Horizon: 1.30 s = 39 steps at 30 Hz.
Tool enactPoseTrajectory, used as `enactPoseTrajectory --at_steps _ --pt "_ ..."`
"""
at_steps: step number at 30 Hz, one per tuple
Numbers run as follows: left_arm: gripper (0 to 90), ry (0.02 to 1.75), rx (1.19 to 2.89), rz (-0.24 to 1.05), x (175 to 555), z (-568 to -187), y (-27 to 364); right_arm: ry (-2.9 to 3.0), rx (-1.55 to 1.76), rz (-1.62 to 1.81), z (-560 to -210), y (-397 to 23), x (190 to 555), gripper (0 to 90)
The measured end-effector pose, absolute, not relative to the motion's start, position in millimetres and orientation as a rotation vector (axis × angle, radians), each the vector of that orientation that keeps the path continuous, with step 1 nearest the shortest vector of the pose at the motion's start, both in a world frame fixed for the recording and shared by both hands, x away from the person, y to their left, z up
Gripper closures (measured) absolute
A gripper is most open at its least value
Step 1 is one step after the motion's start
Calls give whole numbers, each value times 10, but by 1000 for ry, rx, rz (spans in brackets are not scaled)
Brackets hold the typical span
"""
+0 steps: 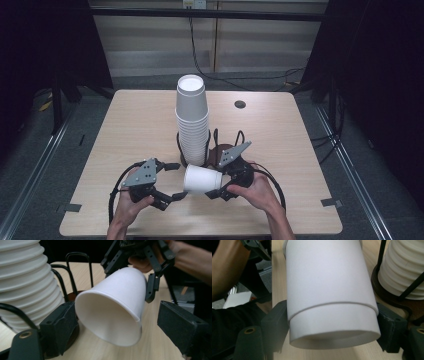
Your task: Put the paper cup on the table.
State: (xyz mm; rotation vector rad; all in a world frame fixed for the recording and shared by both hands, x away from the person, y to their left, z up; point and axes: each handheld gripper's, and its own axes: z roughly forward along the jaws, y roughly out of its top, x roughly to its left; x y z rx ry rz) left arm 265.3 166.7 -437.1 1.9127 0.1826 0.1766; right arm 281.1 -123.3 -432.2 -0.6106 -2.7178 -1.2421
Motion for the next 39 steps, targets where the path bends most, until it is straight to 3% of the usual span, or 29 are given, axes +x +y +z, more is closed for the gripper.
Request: enactPoseTrajectory --at_steps 36,39 --pt "155 261 1802 133 2683 -4517 1679 -2492 -552 -1722 -4647 -1304 2670 233" --pt "118 260 1812 118 2729 -4503 1672 -2506 -549 -1719 -4647 -1287 2666 233"
